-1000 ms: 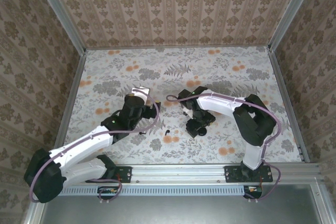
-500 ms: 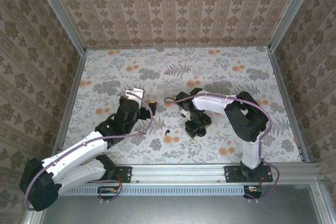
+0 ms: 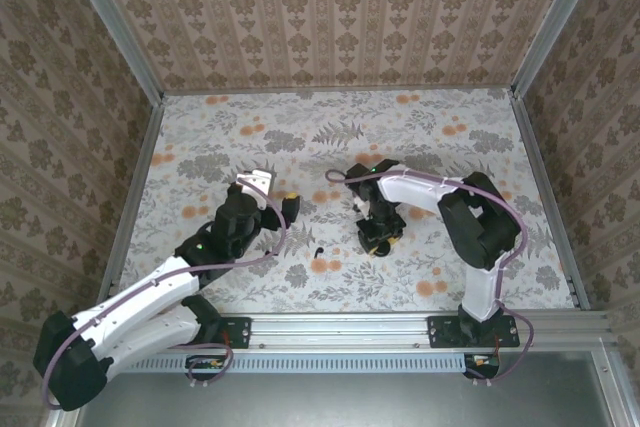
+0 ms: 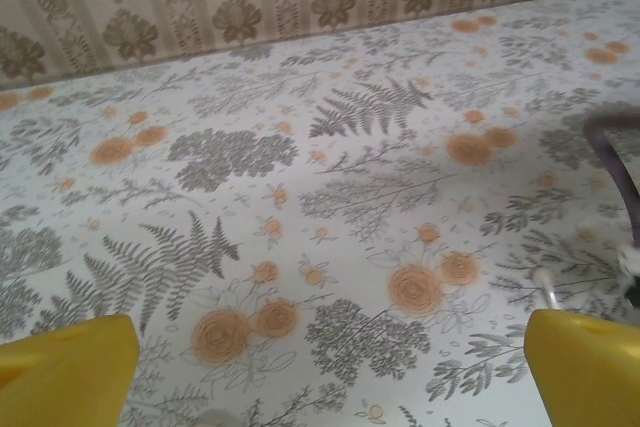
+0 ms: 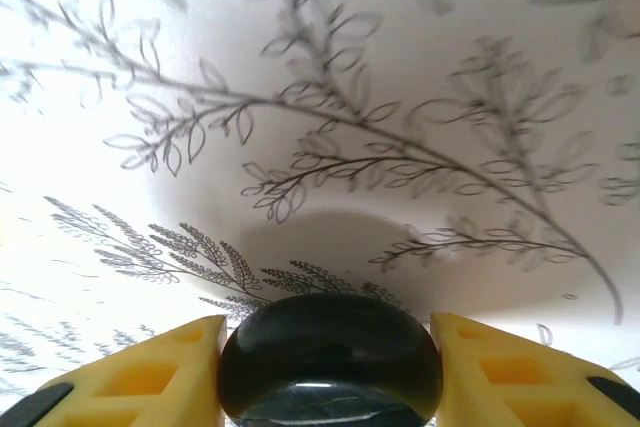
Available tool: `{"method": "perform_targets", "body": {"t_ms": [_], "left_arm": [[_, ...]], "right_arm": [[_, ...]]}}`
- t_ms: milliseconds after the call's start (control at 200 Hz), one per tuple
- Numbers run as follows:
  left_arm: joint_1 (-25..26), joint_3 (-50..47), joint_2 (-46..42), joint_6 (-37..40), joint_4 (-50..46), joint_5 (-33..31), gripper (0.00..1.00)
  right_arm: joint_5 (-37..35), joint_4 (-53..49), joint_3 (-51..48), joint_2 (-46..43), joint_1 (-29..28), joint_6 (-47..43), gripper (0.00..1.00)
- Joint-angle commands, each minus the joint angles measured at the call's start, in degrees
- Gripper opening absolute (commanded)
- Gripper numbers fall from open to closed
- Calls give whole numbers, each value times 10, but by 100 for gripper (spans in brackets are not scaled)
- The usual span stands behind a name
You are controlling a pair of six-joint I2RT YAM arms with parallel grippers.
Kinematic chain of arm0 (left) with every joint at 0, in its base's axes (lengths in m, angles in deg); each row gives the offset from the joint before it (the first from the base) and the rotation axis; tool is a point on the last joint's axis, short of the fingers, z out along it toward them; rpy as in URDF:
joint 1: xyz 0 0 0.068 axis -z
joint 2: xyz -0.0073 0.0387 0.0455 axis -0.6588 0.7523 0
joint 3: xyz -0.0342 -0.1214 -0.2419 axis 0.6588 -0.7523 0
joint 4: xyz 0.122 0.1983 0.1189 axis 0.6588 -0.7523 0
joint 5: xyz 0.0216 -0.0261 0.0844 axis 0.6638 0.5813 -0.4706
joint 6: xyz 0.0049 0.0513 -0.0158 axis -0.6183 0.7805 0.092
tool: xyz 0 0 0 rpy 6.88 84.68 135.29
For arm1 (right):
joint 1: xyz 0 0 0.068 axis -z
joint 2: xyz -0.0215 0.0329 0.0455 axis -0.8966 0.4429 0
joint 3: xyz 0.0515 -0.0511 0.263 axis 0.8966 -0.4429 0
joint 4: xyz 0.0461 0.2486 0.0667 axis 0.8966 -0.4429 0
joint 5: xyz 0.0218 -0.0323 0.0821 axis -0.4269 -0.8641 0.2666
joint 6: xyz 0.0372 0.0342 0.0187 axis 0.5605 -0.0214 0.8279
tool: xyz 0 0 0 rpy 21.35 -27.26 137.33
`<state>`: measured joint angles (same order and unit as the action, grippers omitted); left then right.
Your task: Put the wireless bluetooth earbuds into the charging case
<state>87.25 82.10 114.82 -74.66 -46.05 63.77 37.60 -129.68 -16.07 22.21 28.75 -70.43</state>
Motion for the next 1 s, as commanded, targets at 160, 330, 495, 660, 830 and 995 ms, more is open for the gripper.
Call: {"method": "perform_targets", "body": {"t_ms": [160, 330, 495, 660, 830, 995], "left_arm": [[6, 31, 30, 52, 113, 102, 96], [42, 50, 96, 77, 186, 146, 92], [81, 30, 158, 92, 330, 182, 89], [94, 60, 239, 71, 420, 252, 82], [97, 100, 301, 38, 465, 283, 76], [84, 123, 338, -16, 482, 296, 66]], "right_arm": [[89, 37, 34, -145, 50, 82, 43], [127, 96, 49, -229, 89, 146, 42], [165, 158, 43, -284, 115, 205, 42], [208, 191, 34, -301, 119, 240, 42], [225, 210, 22, -312, 121, 260, 42], [226, 214, 12, -325, 121, 262, 42]]}}
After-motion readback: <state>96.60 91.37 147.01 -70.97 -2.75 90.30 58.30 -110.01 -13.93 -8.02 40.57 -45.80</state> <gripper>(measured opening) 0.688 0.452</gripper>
